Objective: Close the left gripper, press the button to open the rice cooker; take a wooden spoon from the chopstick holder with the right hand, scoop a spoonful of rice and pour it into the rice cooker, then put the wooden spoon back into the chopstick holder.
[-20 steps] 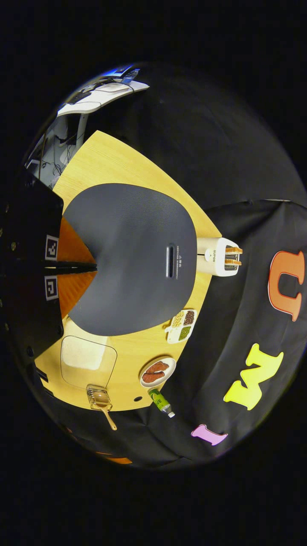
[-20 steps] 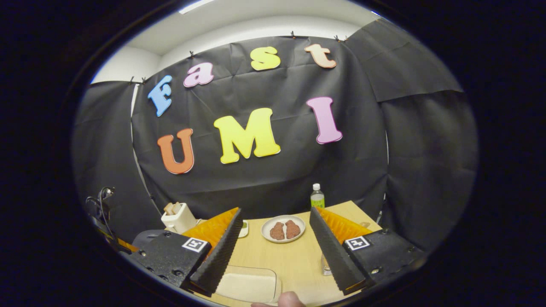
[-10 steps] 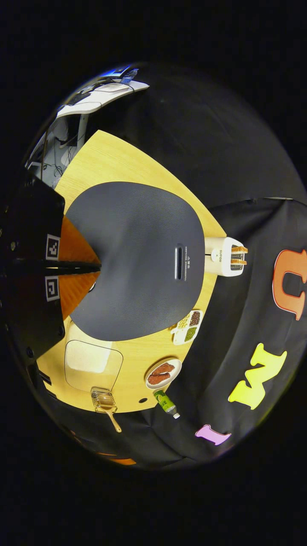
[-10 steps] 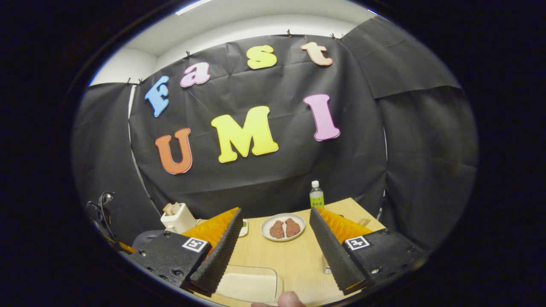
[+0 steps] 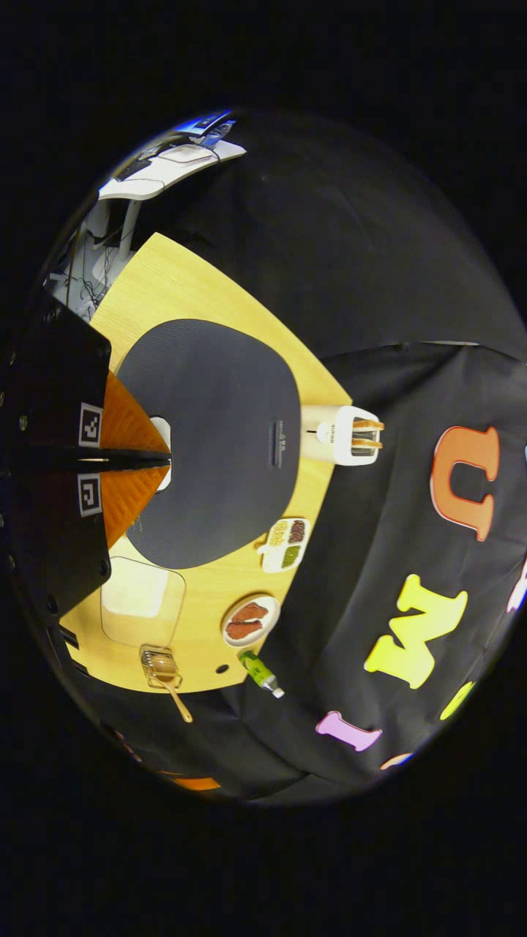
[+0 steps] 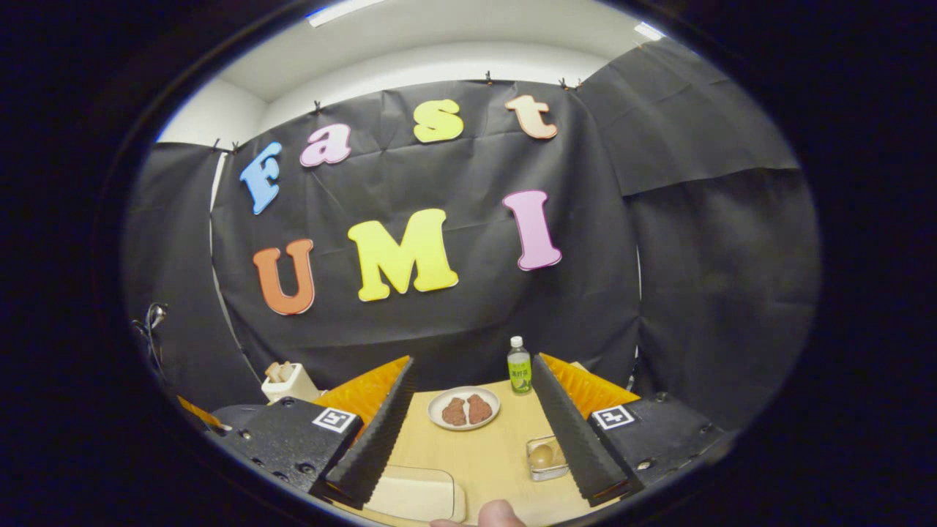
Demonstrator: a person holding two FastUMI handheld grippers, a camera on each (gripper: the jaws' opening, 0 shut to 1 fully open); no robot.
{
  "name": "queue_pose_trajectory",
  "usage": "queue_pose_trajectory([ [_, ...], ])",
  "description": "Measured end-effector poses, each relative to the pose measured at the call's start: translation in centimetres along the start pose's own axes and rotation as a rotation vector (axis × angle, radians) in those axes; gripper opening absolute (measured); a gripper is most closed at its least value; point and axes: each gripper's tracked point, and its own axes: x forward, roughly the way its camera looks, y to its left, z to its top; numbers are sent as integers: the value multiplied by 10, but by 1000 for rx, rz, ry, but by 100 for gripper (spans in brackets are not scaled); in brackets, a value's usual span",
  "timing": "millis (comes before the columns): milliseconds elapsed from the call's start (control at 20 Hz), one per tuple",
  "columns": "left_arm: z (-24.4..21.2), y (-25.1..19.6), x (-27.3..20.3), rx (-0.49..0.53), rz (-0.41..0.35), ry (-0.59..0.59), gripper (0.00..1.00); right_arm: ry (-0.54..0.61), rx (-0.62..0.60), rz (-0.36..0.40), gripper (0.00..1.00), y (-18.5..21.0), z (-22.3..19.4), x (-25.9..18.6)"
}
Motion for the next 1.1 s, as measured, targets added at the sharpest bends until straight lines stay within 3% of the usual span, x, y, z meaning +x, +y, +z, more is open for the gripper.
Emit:
queue_pose_trajectory([
  [200, 43, -3, -22, 61, 16, -174, 0, -17, -12, -14, 100, -6, 8, -4],
  [350, 70, -15, -40, 68, -19, -280, 0, -23, -11, -10, 96, -3, 13, -9],
  [550, 79, -26, -57, 59, -58, -366, 0, -16, -14, 6, 100, -6, 11, -16],
  [750, 91, -52, -89, 66, -133, -497, 0, 40, 1, -15, 96, -29, -1, -19],
  [850, 91, -61, -106, 65, -155, -548, 1, 62, -11, -26, 100, -40, -5, -22],
  [900, 90, -67, -114, 65, -166, -570, 17, 68, -20, -31, 97, -46, -6, -23],
  [950, 90, -69, -121, 69, -168, -593, 5, 72, -31, -38, 100, -51, -7, -24],
  [1000, 88, -72, -126, 78, -182, -611, 6, 78, -40, -43, 100, -57, -8, -26],
  [1100, 83, -79, -135, 104, -189, -649, 42, 97, -47, -37, 96, -63, -15, -28],
])
